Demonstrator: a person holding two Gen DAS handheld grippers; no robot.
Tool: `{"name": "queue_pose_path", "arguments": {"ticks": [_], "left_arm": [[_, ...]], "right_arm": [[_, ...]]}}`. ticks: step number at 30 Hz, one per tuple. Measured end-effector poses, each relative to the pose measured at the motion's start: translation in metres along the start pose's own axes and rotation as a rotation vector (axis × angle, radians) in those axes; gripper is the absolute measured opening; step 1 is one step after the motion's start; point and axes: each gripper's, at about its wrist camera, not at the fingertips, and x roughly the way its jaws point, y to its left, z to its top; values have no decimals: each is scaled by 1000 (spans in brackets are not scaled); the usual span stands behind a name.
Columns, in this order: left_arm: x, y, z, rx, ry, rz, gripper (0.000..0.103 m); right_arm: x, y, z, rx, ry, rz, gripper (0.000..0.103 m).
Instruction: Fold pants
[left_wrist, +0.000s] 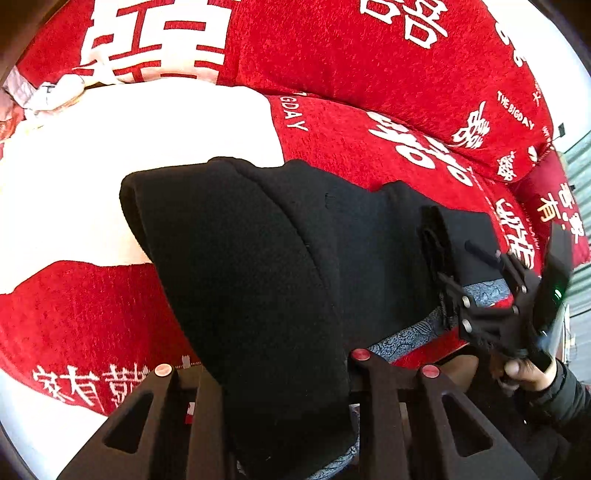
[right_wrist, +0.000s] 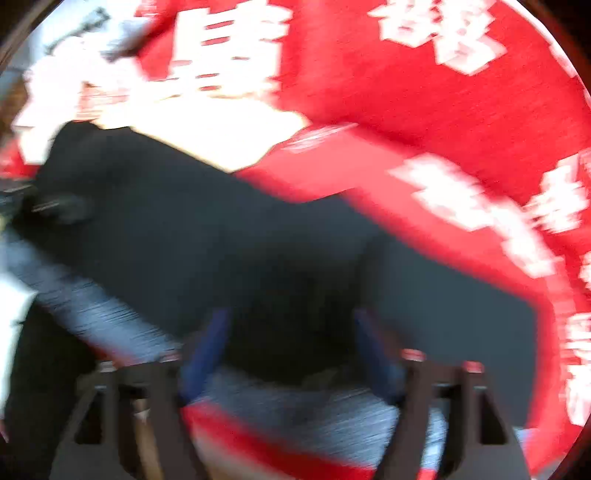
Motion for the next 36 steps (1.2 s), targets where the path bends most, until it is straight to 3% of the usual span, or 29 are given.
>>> {"name": "queue_pose_path", "arguments": {"ticks": [3, 6, 8, 13, 18, 22, 30, 36], "left_arm": [[-5, -9, 0, -17, 0, 15, 25], [-11, -20, 0, -12, -3, 29, 25], [-17, -33, 2, 4, -4, 42, 25], [-29, -78, 13, 59, -2, 60, 25], [-34, -129, 38, 63, 19, 28, 25], [-26, -192, 64, 89, 50, -12, 24], [59, -331, 87, 266, 168, 67, 24], [136, -389, 81, 325, 282, 128, 24]], "right_arm": [[28, 4, -3, -27, 70, 12, 86], [36, 18, -4, -115, 30, -68, 92], [24, 9, 6, -80, 27, -35, 92], [-27, -46, 13, 51, -114, -44, 92], [-49, -108, -10, 145, -124, -99, 92], [-56, -158, -43, 243, -99, -147, 92], [-63, -221, -107, 409, -70, -134, 92], [-63, -242, -139, 491, -75, -81, 92]]}}
